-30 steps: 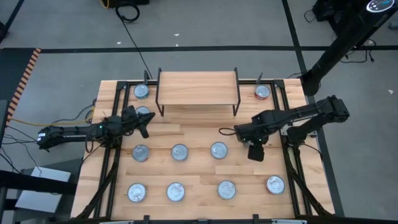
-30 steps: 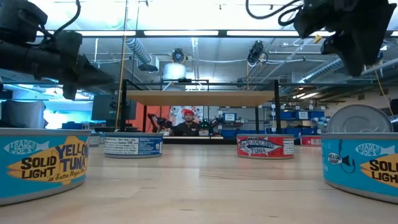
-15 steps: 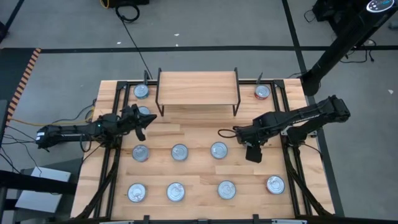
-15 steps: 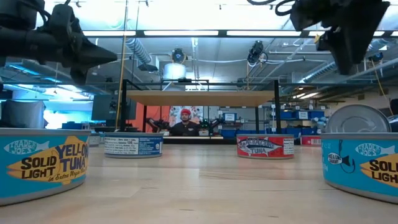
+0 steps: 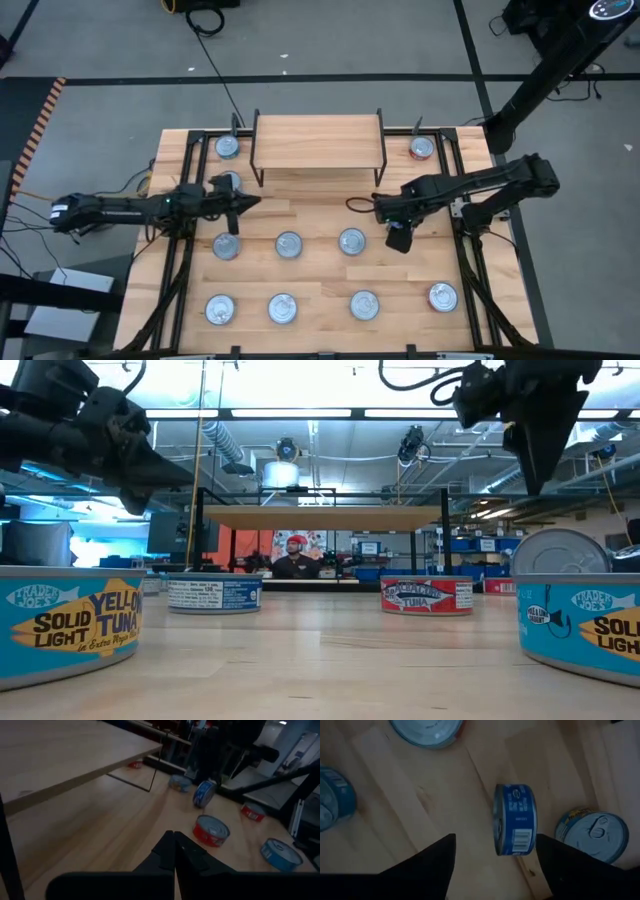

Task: Stack canned seafood by type on shelf
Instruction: Put the middle right blue tuna can on the shelf

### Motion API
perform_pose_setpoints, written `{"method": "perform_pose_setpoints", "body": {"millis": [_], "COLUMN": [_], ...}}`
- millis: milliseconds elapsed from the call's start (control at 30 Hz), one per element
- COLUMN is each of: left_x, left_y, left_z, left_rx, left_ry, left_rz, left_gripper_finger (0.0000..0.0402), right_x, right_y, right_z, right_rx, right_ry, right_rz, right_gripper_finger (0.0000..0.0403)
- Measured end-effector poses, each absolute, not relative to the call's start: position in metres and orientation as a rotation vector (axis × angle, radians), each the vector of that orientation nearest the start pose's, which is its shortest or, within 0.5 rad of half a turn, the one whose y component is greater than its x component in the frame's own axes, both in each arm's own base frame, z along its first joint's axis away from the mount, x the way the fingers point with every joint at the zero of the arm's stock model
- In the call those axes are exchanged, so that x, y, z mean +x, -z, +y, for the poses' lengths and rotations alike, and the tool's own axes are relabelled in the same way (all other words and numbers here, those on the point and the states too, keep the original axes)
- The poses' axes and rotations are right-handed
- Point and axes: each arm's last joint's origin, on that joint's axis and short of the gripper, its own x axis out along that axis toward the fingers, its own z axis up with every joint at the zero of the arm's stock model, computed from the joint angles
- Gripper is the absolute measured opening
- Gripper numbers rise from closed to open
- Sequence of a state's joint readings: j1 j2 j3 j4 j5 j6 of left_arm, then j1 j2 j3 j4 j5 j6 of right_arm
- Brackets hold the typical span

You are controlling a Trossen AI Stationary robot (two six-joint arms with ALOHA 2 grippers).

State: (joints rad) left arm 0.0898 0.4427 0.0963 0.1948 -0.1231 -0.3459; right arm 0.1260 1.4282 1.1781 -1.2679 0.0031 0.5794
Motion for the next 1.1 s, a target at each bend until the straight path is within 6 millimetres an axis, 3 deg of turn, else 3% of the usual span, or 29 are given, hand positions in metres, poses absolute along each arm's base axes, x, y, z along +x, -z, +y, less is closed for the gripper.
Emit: {"method": "perform_pose_setpoints", "body": {"millis": [300,700,1100], "left_x": [0.130,0.130,0.129], "left_y": [-0.171,-0.174,-0.173], "left_z": [0.015,0.015,0.018], "left_rx": [-0.287,-0.290,-0.285], "left_ry": [-0.236,-0.237,-0.327], "left_rz": [0.158,0.133,0.126], "left_gripper_finger": [0.0006,0.0007,0.0007], "right_x": [0.248,0.253,0.241], "right_y": [-0.246,-0.236,-0.205], "right_z": [0.023,-0.020,-0.021], "right_rx": [0.302,0.473,0.452], "right_ry": [0.361,0.330,0.282], "right_rz": [1.605,1.664,1.728], "right_gripper_finger": [0.0308,0.0309,0.0298]}}
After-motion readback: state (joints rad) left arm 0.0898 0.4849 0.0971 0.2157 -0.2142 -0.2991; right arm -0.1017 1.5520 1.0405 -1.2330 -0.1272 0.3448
